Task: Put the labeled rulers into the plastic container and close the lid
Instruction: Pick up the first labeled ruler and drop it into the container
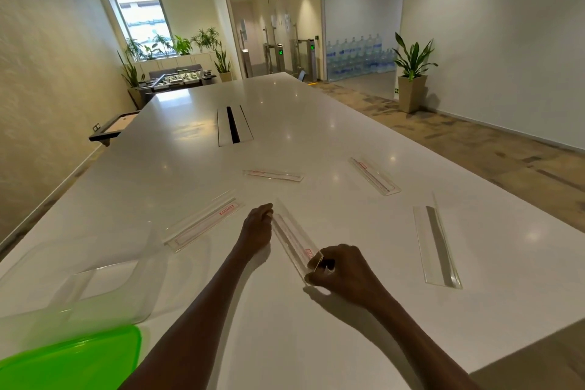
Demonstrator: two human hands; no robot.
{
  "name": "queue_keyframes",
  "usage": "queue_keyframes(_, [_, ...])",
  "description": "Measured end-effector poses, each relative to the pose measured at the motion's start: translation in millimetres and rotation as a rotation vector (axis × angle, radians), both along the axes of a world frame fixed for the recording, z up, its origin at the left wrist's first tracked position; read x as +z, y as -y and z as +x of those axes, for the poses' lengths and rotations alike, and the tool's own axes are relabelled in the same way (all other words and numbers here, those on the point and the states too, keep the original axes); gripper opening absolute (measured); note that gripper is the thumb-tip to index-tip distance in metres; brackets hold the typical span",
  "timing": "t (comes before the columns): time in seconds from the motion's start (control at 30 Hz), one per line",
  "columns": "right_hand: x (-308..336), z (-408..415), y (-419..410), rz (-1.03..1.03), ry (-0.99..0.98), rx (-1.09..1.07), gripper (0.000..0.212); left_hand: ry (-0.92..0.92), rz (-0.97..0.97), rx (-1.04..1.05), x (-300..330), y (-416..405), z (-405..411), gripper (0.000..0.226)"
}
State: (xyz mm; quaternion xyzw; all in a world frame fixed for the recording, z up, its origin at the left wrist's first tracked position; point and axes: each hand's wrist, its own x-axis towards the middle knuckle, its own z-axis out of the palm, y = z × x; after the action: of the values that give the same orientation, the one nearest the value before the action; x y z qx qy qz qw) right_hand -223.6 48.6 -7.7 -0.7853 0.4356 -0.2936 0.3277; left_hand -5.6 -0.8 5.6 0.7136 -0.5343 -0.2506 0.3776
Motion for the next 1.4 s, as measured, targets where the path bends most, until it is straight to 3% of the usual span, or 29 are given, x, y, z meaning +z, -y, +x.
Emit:
queue_keyframes(0.13, [14.8,-18.3,7.7,0.072,0.197,-0.103,0.016,-0.169,-0.086,0.084,10.3,-8.3,3.3,0.038])
queue_keyframes(0.27, [27.0,-28.2,22.3,0.261,0.456,-0.175,0.018,-0.225,-0.133,0.123,16.3,-13.4,7.1,0.037])
queue_keyframes(0.57, [34.2,-20.1,60.6,0.434,0.703,-0.331,0.005,-0.156,-0.162,0.162,24.7,-22.5,21.3,0.009])
queue_keyframes(0.63, [34.6,-16.1,70.2,0.443,0.723,-0.400,0.003,-0.122,-0.142,0.172,24.4,-24.0,22.5,0.017])
queue_keyframes(0.77, [30.8,-7.9,87.6,0.412,0.658,-0.458,0.007,-0.064,-0.108,0.225,20.0,-27.0,19.3,0.034])
queue_keyframes(0.93, [22.2,0.7,102.8,0.326,0.489,-0.513,0.009,-0.063,-0.052,0.266,12.9,-28.7,19.0,0.015])
queue_keyframes(1.0, [19.7,3.1,105.7,0.299,0.425,-0.514,0.010,-0.033,-0.012,0.271,10.1,-28.9,21.0,0.024])
queue_keyframes(1.1, [16.8,5.9,108.1,0.263,0.365,-0.506,0.009,0.012,0.003,0.276,8.9,-28.3,24.7,0.018])
queue_keyframes(1.4, [8.9,8.4,117.0,0.189,0.224,-0.511,0.020,0.158,0.037,0.219,5.0,-23.4,32.0,0.030])
